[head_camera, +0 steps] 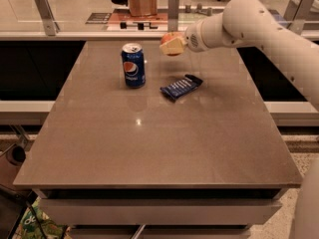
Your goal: Pick apple
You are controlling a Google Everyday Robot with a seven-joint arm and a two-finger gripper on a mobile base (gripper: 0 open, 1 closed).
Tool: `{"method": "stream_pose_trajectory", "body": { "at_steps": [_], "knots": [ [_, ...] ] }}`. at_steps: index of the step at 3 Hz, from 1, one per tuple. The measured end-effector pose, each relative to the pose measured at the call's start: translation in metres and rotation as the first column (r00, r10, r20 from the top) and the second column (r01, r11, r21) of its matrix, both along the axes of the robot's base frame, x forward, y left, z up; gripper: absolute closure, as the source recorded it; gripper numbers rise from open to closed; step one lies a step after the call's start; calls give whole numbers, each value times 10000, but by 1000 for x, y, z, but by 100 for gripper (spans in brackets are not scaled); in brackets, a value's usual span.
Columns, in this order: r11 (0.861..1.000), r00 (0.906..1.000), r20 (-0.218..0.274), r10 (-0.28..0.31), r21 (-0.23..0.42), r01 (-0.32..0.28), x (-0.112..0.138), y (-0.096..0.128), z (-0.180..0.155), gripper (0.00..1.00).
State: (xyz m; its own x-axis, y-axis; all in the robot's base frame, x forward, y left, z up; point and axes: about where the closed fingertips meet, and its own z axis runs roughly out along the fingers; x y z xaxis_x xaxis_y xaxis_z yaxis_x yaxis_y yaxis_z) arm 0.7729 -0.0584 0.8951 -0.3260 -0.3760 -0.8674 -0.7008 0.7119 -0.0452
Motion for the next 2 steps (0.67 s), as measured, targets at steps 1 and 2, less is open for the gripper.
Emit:
{"method": "stream_pose_trajectory", "body": {
  "at_steps": [1,2],
  "knots": [
    [9996,9987,454,-249,-108,254,-4,-12,29,100],
    [9986,9935,1041,-465,-199,488,-9,-20,60,100]
  ]
}}
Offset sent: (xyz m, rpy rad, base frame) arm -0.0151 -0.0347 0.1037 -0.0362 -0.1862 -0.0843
